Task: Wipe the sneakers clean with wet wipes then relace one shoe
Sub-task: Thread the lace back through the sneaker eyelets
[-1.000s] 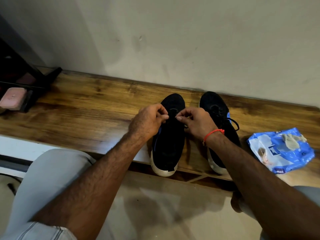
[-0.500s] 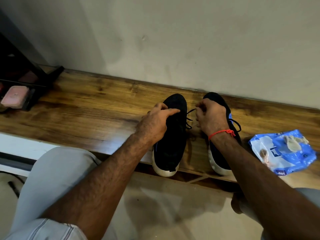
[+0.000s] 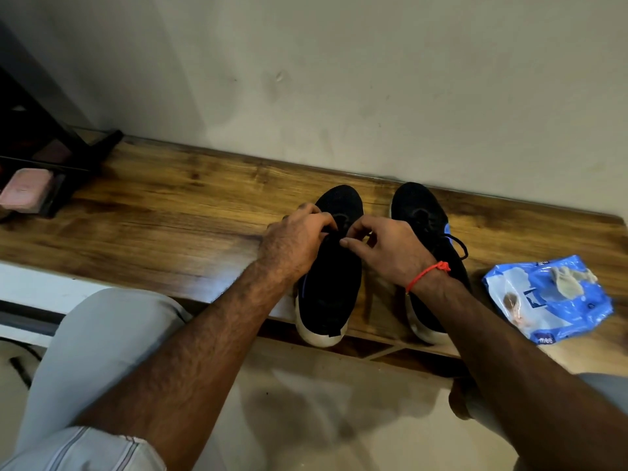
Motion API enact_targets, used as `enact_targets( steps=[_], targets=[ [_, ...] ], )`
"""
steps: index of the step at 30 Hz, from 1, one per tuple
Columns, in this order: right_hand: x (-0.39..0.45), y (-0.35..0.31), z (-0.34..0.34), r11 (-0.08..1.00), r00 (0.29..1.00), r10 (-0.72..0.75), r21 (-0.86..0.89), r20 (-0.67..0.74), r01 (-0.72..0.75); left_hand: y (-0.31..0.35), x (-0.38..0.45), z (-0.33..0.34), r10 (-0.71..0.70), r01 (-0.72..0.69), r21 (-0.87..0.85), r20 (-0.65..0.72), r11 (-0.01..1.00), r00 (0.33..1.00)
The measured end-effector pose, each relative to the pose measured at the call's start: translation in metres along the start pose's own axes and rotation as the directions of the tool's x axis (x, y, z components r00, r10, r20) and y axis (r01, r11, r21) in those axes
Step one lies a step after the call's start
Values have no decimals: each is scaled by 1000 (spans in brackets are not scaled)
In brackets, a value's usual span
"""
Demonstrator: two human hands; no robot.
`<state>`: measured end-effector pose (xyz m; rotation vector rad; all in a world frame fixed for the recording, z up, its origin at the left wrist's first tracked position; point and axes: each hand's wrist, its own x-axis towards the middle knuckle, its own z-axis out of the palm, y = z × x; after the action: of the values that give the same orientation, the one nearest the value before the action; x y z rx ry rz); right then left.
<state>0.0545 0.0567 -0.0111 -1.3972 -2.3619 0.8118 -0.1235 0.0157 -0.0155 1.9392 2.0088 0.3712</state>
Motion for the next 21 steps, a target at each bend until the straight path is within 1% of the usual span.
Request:
enact_targets(
  steps=[4,7,10,16,19,21],
  targets=[
    [1,0,2,998,999,36,51,-11,-35,4,-1,-3,-23,25,32,-54,999,998],
    [3,0,4,995,998,60,82,-22,-58,4,-2,-2,-27,29,26,-49,999,998],
    [6,3,4,994,998,69,87,-5,-68,5,-2,-3,-41,42,21,-62,999,997],
    [5,4,5,998,999,47,-30,-1,-47,6,-4,-2,-57,62,38,-126,997,990],
    [3,3,6,991,999,45,-124,6,-44,8,-5,-1,-79,91,69,-154,993,985],
    [4,3,7,992,999,32,-125,7,-31,8,-5,-1,-85,98,73,-157,993,984]
  ],
)
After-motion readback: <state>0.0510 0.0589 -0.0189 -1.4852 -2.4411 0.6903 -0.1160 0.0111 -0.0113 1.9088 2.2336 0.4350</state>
